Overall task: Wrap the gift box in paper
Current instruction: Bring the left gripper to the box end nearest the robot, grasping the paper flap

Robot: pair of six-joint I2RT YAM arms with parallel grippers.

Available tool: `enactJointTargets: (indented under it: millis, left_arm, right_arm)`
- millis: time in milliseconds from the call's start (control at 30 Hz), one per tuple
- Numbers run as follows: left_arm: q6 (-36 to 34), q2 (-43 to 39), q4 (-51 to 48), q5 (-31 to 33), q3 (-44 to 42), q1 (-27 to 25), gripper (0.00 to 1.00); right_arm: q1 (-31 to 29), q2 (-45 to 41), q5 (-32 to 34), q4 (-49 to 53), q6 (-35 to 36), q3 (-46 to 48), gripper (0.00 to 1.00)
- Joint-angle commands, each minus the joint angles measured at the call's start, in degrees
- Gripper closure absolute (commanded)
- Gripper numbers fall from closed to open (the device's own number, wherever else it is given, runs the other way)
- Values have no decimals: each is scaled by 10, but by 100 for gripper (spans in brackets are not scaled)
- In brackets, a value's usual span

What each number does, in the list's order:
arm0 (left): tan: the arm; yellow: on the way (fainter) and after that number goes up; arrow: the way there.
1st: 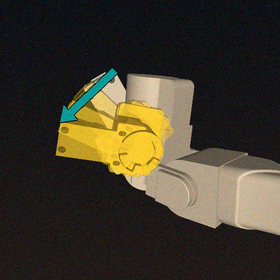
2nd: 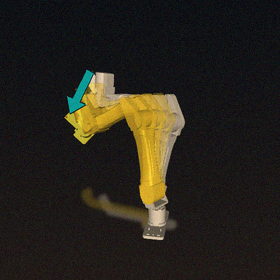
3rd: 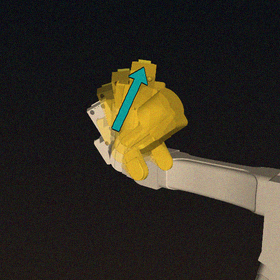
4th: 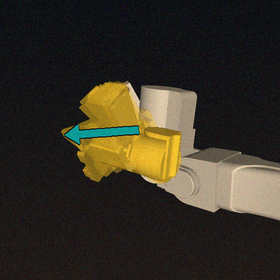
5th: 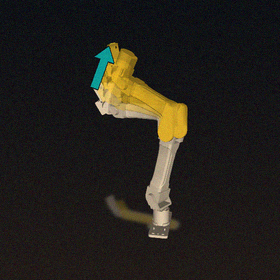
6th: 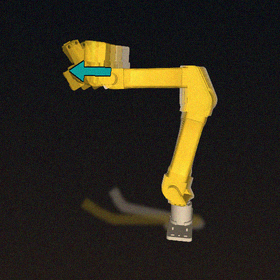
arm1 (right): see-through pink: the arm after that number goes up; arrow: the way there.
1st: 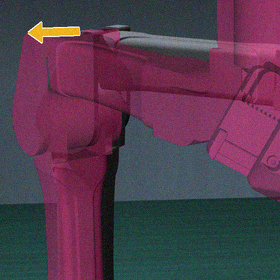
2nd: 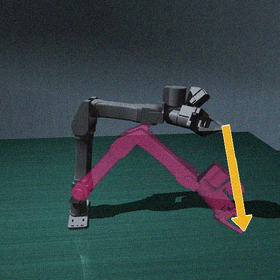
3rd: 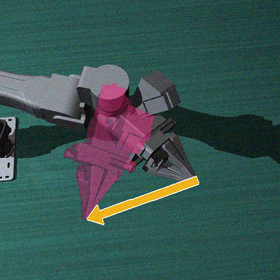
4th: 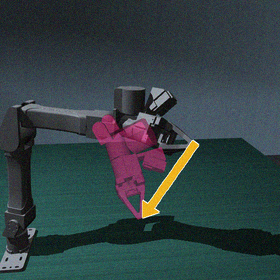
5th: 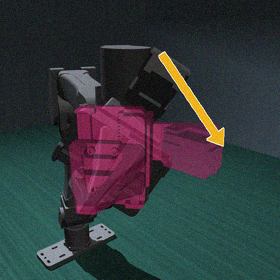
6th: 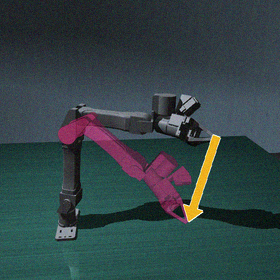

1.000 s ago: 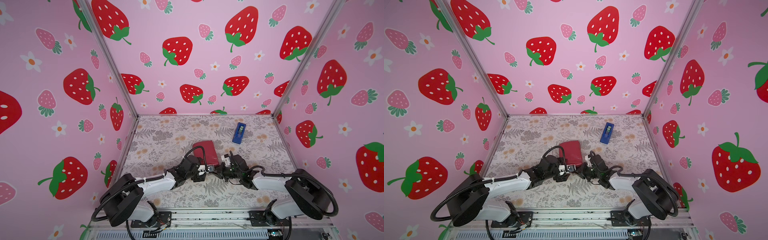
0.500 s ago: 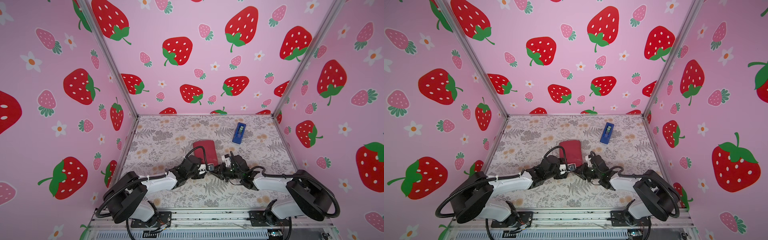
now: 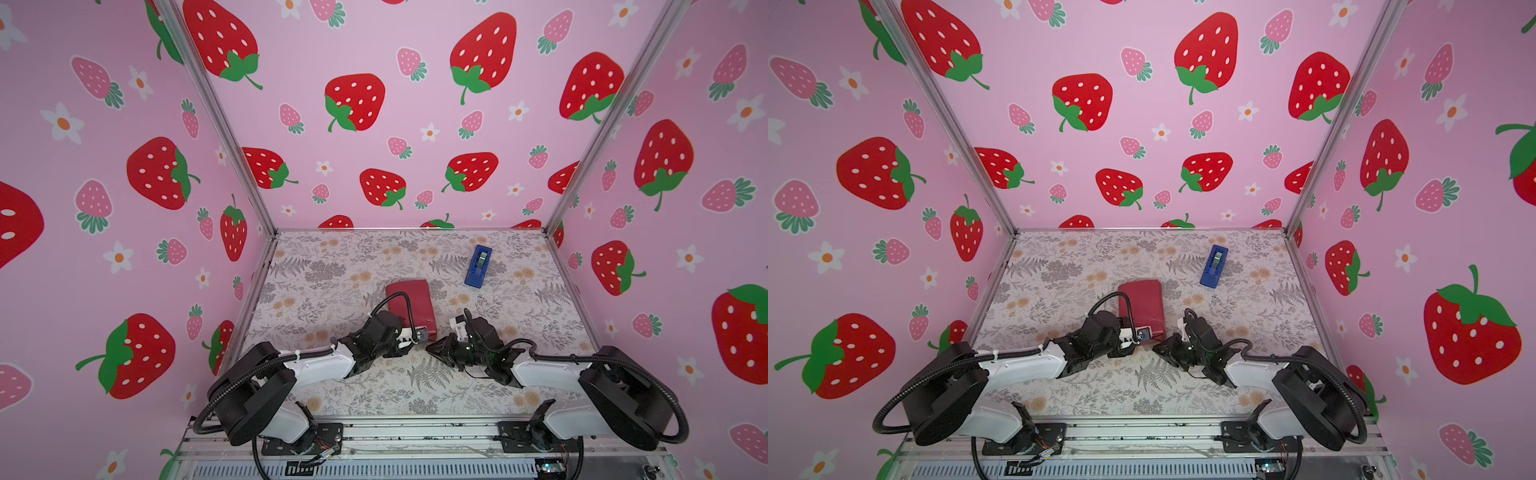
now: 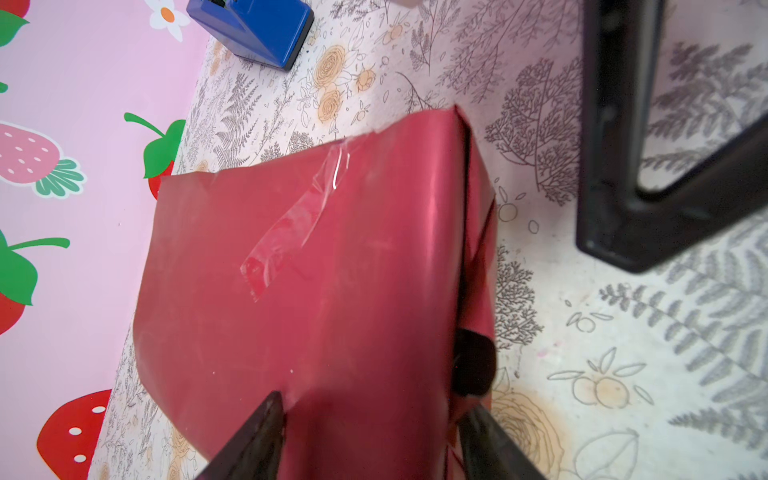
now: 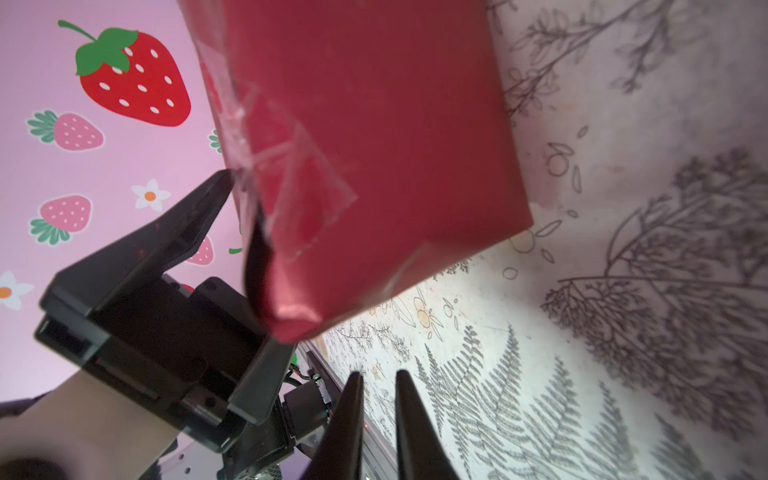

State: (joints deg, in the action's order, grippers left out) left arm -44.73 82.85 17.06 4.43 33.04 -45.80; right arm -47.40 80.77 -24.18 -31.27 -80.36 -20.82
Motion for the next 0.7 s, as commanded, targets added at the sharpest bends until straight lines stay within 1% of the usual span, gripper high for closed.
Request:
enactJointTargets:
  millis: [0, 67, 233, 367, 600, 667]
  left_arm:
    - [4, 4, -19, 2, 11, 3, 34]
    - [4, 5, -21, 1, 11, 3, 34]
    - [7, 5, -22, 3, 12, 3, 34]
    - [6, 3, -25, 3, 13, 3, 34]
    - [8, 0, -26, 4, 13, 2, 34]
    - [15, -2, -24, 9, 14, 3, 30]
  right_arm:
    - [-7, 35, -11, -65, -3, -8, 91]
    - [-13, 51, -9, -93, -11, -13, 95]
    - [-15, 65, 18, -118, -19, -25, 98]
    - [-15, 74, 20, -124, -18, -42, 100]
    - [-14, 81, 17, -136, -22, -44, 100]
    - [-14, 84, 16, -140, -25, -41, 100]
